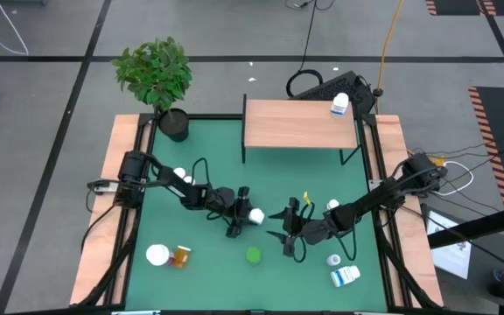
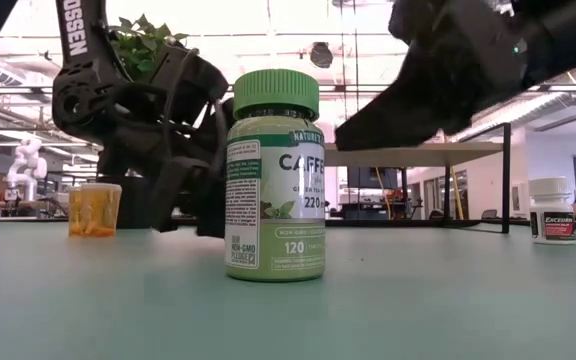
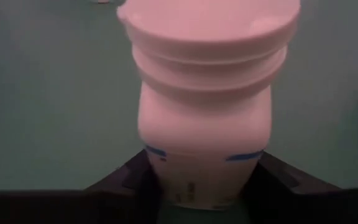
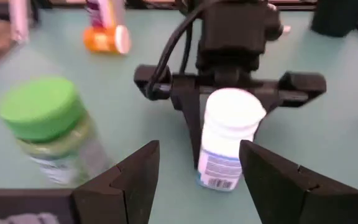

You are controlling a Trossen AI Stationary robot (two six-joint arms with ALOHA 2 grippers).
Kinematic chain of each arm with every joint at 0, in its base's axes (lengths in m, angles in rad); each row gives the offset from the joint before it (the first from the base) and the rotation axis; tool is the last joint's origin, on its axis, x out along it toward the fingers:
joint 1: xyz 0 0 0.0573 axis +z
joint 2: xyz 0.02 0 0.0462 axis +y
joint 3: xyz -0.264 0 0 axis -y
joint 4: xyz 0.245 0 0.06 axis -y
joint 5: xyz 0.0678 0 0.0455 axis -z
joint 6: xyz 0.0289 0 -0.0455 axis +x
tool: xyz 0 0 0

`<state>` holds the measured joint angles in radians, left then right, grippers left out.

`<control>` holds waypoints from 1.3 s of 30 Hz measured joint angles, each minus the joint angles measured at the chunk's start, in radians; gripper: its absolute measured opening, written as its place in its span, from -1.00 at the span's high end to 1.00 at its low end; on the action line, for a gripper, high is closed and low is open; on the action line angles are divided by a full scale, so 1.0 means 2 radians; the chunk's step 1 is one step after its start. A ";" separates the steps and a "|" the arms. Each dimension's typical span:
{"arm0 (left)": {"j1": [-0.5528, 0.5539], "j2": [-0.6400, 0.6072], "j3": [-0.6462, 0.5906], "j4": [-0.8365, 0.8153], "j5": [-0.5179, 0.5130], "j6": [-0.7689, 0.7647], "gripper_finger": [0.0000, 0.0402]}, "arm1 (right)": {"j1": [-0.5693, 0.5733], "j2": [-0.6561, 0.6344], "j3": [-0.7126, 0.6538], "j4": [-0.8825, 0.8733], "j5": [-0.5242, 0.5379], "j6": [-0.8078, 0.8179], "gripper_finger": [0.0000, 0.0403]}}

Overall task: Pick and place medicine bottles onto shelf by color
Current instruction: Put the top blue pill bottle on the shelf aligned with the other blue pill bottle

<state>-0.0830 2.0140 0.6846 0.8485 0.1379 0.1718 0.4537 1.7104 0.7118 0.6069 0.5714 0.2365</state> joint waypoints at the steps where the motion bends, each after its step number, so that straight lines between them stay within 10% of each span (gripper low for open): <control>1: 0.000 0.000 0.000 0.001 -0.010 0.000 0.20 | -0.003 0.006 0.000 0.016 0.007 -0.009 -0.07; 9: -0.003 0.000 0.008 -0.005 -0.052 0.015 0.14 | -0.045 0.022 0.001 0.067 0.027 -0.051 -0.33; 14: -0.005 0.000 0.008 -0.007 -0.060 0.014 0.13 | -0.075 0.026 0.002 0.062 -0.067 0.012 -0.52; 39: -0.001 0.000 0.009 -0.005 -0.100 -0.048 0.12 | -0.129 0.063 0.018 0.076 -0.155 -0.064 -0.47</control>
<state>-0.0845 2.0144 0.7029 0.8391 -0.0628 0.0758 0.1963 1.8357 0.7469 0.7581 0.2621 0.1075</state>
